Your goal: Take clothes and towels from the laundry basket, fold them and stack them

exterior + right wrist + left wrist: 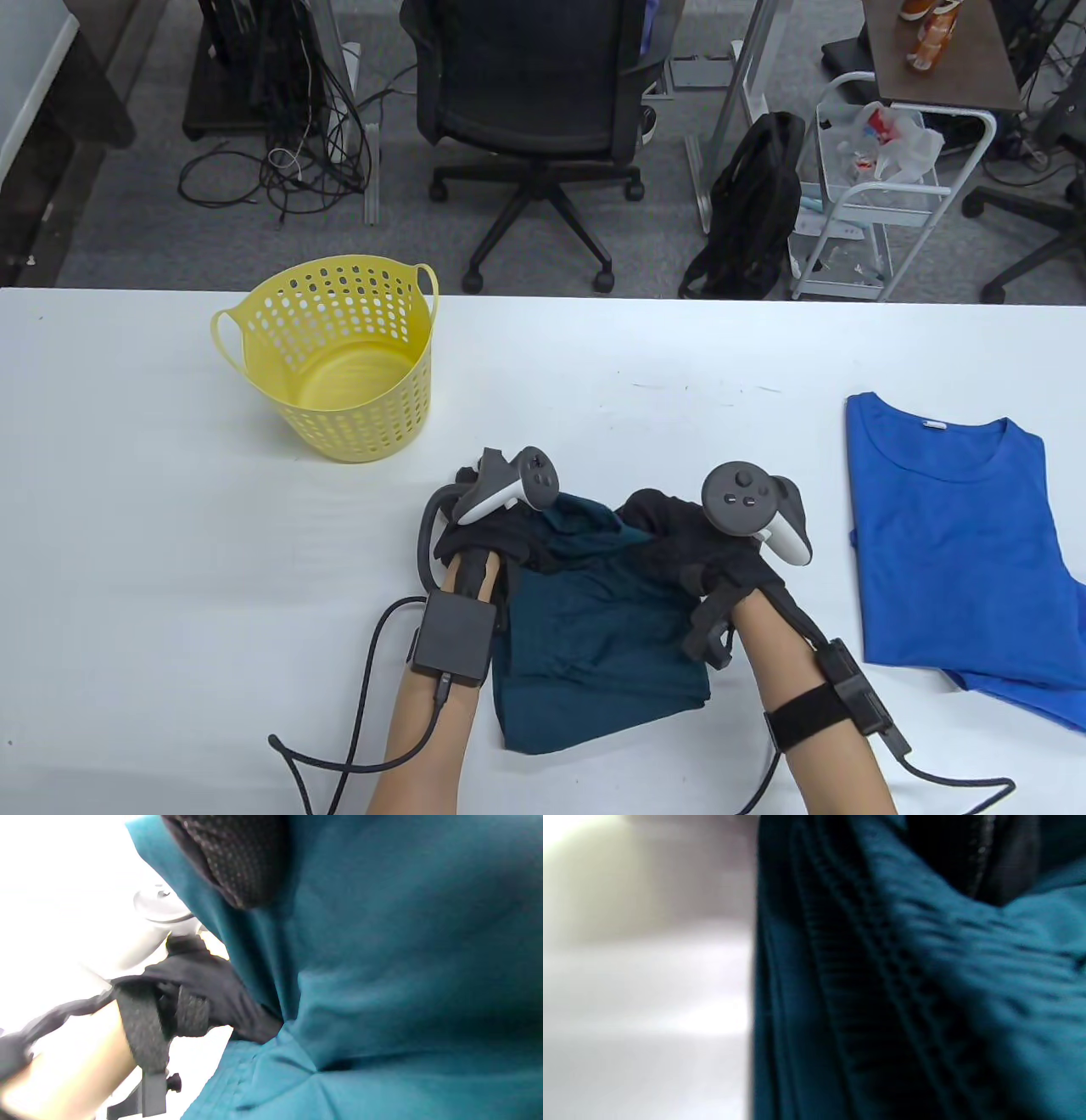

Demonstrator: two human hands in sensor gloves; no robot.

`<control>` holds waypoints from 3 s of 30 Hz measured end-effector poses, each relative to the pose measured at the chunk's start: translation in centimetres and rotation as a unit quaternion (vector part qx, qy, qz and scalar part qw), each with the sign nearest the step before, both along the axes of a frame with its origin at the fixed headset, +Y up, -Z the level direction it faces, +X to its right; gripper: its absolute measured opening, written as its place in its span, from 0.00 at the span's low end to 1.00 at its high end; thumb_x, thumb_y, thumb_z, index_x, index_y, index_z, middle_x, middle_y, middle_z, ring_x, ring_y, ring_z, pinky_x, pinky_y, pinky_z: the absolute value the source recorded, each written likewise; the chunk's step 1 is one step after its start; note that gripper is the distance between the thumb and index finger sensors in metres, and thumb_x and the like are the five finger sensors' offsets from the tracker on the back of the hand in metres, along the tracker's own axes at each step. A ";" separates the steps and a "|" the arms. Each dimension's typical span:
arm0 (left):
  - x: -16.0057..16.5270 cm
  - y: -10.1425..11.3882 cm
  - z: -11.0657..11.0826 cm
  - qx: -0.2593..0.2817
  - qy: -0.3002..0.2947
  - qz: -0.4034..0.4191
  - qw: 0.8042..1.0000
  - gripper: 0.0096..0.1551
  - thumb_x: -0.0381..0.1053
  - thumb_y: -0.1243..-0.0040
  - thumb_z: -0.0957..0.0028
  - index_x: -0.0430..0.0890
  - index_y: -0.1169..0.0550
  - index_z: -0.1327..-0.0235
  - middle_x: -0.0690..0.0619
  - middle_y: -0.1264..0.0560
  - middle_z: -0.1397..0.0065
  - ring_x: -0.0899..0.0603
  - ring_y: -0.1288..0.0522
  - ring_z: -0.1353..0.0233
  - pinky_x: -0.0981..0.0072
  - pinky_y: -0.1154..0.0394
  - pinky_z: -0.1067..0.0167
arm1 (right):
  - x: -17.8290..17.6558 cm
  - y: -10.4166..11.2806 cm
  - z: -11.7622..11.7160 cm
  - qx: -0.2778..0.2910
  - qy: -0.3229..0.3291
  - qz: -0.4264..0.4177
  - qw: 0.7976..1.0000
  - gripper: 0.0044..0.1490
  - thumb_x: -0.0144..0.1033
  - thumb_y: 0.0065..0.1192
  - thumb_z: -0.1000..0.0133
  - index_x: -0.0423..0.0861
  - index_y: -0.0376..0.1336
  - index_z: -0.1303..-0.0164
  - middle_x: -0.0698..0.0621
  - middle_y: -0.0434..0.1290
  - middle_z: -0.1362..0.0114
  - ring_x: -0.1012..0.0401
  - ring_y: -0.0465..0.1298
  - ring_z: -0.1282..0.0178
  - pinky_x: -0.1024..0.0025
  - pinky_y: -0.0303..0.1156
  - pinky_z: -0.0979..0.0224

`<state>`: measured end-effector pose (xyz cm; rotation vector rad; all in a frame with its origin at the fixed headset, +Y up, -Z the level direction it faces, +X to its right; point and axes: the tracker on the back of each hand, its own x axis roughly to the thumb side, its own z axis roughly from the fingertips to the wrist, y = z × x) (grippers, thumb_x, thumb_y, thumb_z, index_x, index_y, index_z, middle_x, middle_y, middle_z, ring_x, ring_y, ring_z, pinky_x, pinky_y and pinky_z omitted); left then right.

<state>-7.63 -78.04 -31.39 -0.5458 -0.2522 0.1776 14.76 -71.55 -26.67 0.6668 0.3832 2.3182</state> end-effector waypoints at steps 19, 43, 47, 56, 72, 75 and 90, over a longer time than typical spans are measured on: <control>-3.6 18.7 12.2 0.235 -0.038 0.015 0.971 0.28 0.65 0.29 0.51 0.61 0.21 0.38 0.44 0.25 0.19 0.30 0.27 0.23 0.26 0.32 0.28 | 1.9 11.8 6.6 0.208 -0.066 -0.088 0.972 0.30 0.26 0.63 0.39 0.45 0.62 0.25 0.41 0.75 0.33 0.49 0.78 0.40 0.38 0.71 0.32; 0.1 9.7 5.7 0.250 0.003 0.004 0.968 0.54 0.67 0.47 0.40 0.41 0.47 0.09 0.30 0.45 0.09 0.24 0.37 0.17 0.28 0.34 0.28 | 6.1 7.7 0.3 0.118 -0.199 0.248 0.941 0.47 0.39 0.64 0.36 0.41 0.47 0.10 0.30 0.46 0.10 0.28 0.50 0.17 0.23 0.53 0.24; -2.9 10.1 8.9 0.292 0.024 0.007 0.956 0.52 0.67 0.47 0.40 0.43 0.46 0.09 0.30 0.46 0.09 0.24 0.38 0.16 0.27 0.35 0.27 | 2.6 6.4 3.2 0.158 -0.145 0.245 0.945 0.46 0.42 0.63 0.35 0.41 0.49 0.11 0.29 0.48 0.10 0.28 0.52 0.17 0.23 0.54 0.25; -1.8 5.2 13.1 0.368 -0.028 -0.092 0.925 0.54 0.67 0.46 0.42 0.44 0.49 0.09 0.30 0.51 0.08 0.23 0.44 0.14 0.25 0.38 0.26 | -0.6 -0.3 8.3 0.221 -0.104 0.262 0.934 0.48 0.46 0.63 0.36 0.41 0.48 0.10 0.30 0.49 0.11 0.29 0.54 0.17 0.24 0.56 0.25; -3.9 1.7 13.1 0.291 -0.021 -0.137 0.947 0.55 0.67 0.46 0.42 0.44 0.50 0.09 0.29 0.52 0.09 0.23 0.44 0.15 0.26 0.38 0.27 | 0.0 -2.3 8.1 0.222 -0.095 0.289 0.926 0.48 0.46 0.62 0.37 0.41 0.48 0.11 0.30 0.49 0.11 0.30 0.54 0.18 0.25 0.56 0.25; -3.9 1.5 13.1 0.280 -0.020 -0.131 0.951 0.55 0.67 0.46 0.42 0.44 0.50 0.09 0.29 0.52 0.09 0.23 0.43 0.15 0.26 0.37 0.27 | 0.1 -2.2 8.0 0.221 -0.096 0.285 0.928 0.48 0.46 0.62 0.37 0.41 0.48 0.11 0.30 0.49 0.11 0.30 0.54 0.18 0.25 0.56 0.25; -4.4 1.7 12.9 0.278 -0.011 -0.137 0.951 0.54 0.66 0.46 0.42 0.44 0.50 0.09 0.29 0.51 0.09 0.23 0.43 0.15 0.26 0.37 0.27 | -0.2 -2.7 8.0 0.209 -0.081 0.280 0.933 0.47 0.46 0.61 0.36 0.41 0.48 0.11 0.30 0.49 0.11 0.30 0.54 0.18 0.25 0.56 0.25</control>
